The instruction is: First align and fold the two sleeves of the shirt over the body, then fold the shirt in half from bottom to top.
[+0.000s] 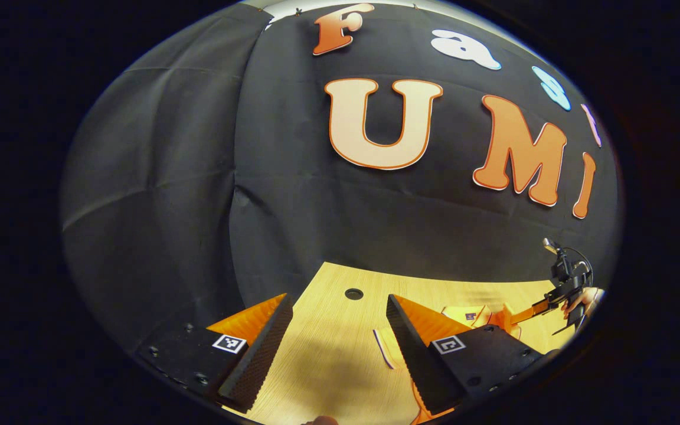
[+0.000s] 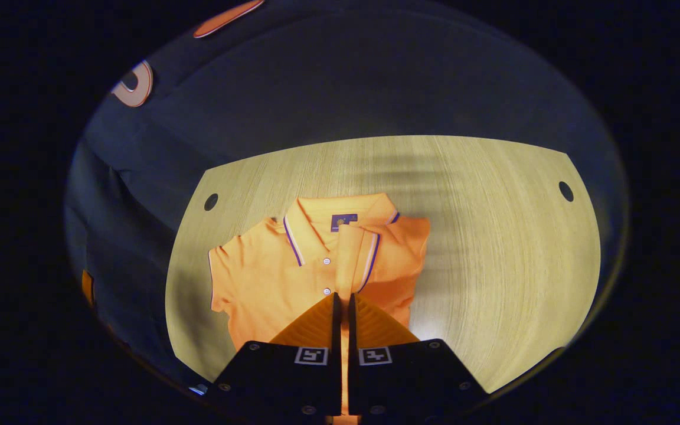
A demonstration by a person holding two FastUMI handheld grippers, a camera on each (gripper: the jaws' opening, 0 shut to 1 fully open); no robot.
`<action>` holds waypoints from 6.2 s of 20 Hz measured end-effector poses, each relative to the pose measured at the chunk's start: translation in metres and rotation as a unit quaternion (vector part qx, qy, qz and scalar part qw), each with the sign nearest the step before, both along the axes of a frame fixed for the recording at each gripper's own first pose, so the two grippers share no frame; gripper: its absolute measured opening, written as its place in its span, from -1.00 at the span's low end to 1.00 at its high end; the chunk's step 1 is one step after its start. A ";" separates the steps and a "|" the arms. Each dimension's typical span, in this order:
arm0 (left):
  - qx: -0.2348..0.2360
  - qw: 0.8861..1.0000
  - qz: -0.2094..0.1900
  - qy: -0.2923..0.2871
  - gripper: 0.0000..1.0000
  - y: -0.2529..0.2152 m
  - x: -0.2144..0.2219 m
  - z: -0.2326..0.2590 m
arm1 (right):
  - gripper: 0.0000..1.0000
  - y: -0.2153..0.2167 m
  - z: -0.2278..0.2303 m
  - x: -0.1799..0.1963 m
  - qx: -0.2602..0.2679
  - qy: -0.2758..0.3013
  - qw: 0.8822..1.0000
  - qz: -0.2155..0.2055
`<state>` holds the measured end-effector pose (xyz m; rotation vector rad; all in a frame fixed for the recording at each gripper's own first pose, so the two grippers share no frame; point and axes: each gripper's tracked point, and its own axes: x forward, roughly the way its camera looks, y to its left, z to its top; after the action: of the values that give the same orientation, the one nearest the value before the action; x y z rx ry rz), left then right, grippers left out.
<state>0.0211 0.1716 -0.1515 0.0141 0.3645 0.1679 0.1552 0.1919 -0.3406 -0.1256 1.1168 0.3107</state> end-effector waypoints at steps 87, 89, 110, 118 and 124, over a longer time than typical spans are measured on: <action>-0.074 0.897 -0.152 0.409 -0.98 -0.276 0.105 -0.216 | 0.98 -0.137 0.202 -0.068 0.101 -0.238 0.966 0.016; -0.078 0.889 -0.154 0.424 -0.98 -0.295 0.100 -0.226 | 0.98 -0.147 0.201 -0.068 0.099 -0.236 0.967 0.011; -0.012 0.878 -0.117 0.465 0.99 -0.341 0.097 -0.300 | 0.97 -0.183 0.148 -0.060 0.075 -0.191 0.978 -0.031; -0.029 0.888 -0.116 0.443 1.00 -0.298 0.070 -0.268 | 0.97 -0.142 0.127 -0.072 0.074 -0.172 0.982 -0.005; -0.012 0.890 -0.115 0.440 1.00 -0.249 0.023 -0.246 | 0.98 -0.115 0.101 -0.087 0.045 -0.153 0.987 0.007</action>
<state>0.0437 -0.0771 -0.3974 0.1106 1.2702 -0.0929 0.0679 0.0765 -0.2391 -0.0968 0.7958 0.3409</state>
